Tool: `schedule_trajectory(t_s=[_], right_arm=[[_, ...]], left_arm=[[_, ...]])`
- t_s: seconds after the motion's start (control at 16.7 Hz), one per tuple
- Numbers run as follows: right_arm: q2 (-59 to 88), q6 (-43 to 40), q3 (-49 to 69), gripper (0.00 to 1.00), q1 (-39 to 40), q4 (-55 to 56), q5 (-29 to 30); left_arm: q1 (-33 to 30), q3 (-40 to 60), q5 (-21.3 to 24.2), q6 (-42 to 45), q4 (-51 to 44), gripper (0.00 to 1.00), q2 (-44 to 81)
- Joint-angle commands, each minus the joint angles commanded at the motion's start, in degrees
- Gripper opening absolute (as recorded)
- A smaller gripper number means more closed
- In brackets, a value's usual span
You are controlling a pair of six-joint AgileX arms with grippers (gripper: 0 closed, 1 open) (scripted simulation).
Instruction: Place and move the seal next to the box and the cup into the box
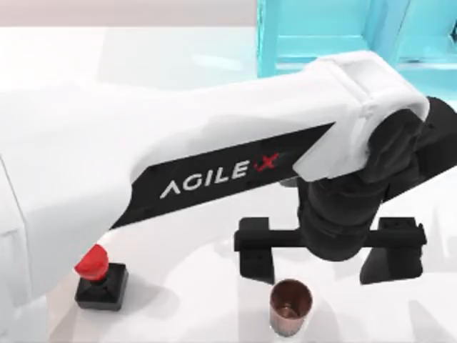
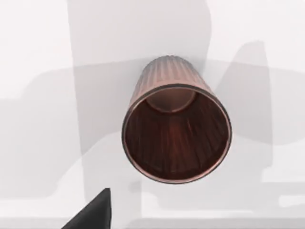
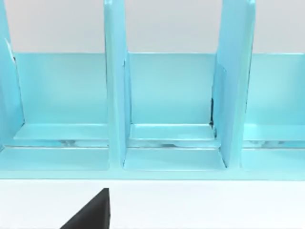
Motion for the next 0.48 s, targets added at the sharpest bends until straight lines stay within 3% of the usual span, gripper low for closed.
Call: schedule_trajectory(t_s=[0.48], right_arm=[[0.0,0.0,0.0,1.0,0.0,0.0,0.0]], left_arm=[[-0.04,-10.75,0.02,0.09,13.22,1.0,2.34]])
